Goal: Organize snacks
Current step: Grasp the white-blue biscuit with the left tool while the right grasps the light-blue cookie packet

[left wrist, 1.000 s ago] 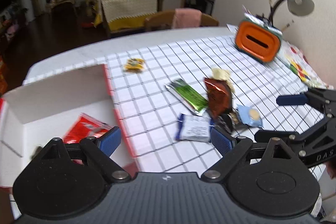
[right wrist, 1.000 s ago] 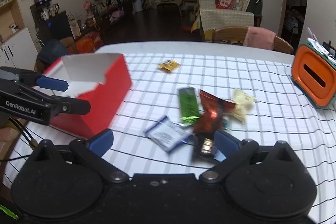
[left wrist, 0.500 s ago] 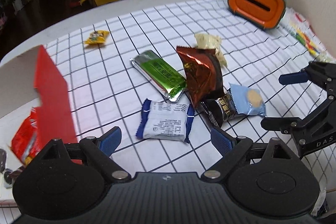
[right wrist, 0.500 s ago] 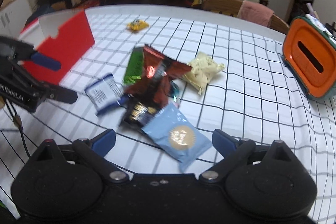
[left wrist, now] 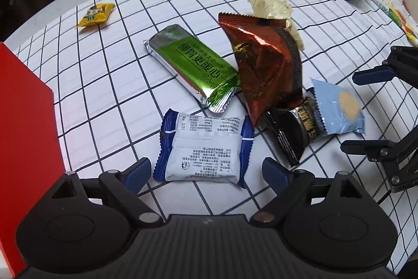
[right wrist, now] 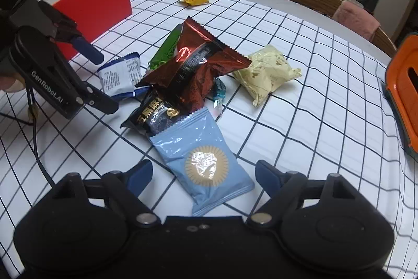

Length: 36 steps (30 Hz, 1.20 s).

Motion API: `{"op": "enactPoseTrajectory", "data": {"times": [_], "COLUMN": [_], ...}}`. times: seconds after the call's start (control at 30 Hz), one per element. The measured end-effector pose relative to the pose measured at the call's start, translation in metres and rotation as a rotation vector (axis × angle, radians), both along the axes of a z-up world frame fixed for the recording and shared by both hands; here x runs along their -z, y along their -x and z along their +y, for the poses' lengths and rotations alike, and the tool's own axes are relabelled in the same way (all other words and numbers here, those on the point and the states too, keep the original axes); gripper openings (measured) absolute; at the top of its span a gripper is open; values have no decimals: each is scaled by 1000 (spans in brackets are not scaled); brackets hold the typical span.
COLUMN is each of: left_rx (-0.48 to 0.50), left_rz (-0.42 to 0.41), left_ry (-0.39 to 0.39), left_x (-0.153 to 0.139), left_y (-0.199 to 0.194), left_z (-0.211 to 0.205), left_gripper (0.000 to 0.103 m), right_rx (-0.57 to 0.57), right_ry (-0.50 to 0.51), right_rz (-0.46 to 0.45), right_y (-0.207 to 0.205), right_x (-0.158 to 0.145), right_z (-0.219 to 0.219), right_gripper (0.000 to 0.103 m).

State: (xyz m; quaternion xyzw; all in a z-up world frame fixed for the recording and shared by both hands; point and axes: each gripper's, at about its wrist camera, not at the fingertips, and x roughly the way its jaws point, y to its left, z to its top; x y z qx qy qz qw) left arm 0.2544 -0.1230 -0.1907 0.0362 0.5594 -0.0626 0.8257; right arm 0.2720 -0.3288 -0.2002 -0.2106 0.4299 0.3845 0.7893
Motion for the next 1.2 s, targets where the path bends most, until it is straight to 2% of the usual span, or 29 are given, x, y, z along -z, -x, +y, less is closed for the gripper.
{"op": "enactPoseTrajectory", "data": {"times": [0.4, 0.5, 0.63, 0.77, 1.2], "left_rx": [-15, -20, -25, -29, -105], "left_rz": [19, 10, -4, -20, -40], "left_ry": [-12, -13, -13, -10, 26], "left_x": [9, 8, 4, 2, -4], "left_y": [-12, -11, -8, -5, 11], "left_z": [1, 1, 0, -1, 15], "left_gripper": [92, 87, 72, 61, 59], "right_rx": [-23, -17, -7, 25, 148], "right_ry": [-10, -20, -23, -34, -80], "right_rz": [36, 41, 30, 31, 24], "right_y": [-11, -9, -3, 1, 21], "right_x": [10, 10, 8, 5, -8], "right_z": [1, -1, -3, -4, -14], "right_gripper": [71, 69, 64, 57, 55]}}
